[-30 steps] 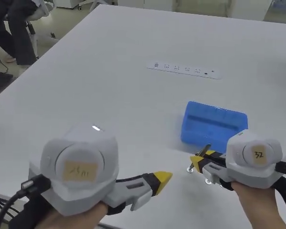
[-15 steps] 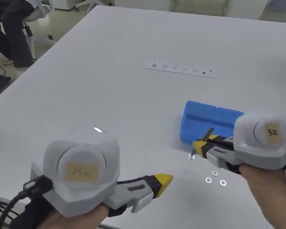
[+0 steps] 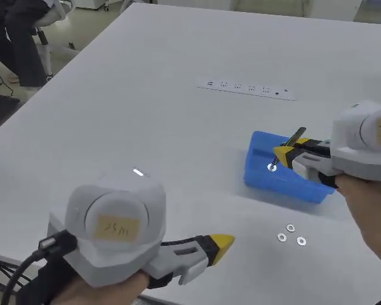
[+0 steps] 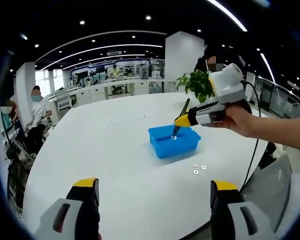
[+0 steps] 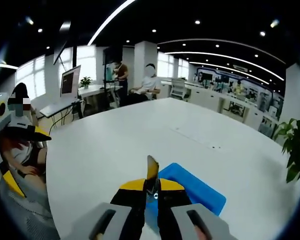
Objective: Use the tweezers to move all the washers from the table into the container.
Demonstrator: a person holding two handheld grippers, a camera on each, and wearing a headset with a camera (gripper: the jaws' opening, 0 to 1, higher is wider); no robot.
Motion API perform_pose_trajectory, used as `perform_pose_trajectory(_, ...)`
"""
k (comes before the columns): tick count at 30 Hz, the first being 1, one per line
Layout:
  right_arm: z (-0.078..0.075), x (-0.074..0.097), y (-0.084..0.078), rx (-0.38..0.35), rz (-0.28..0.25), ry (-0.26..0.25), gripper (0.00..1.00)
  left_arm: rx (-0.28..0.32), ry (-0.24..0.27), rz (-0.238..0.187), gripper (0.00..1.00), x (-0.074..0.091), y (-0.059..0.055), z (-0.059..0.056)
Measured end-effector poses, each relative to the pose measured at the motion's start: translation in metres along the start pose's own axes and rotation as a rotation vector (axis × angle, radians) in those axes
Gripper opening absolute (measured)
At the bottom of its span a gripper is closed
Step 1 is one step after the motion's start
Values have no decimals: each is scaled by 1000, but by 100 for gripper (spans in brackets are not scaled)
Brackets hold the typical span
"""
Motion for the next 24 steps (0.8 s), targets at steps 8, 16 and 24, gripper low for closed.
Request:
perform_pose_trajectory(8,-11,-28,-24,3,63,-30,4,-5,-17,5,96,-1,1,-3)
perform_pose_trajectory(16,-12,-42,-42,-64,96,-17,4,-5,-18,36,99,-2,-2,-6)
perform_pose_trajectory(24,-10,-47,-51,-45,128,-13,4,6,-8,44,99,-1,-1,-6)
Point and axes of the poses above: the centre of the closed fingertips' face, and the gripper's own axes: x roughly backward along the fingers, z roughly to its left, y roughly out of its top, the point moved 7 cm from there along x, roughly backward along the fingers, and after that the axes turned 4 degrees about -x, right-handed, at the moved point
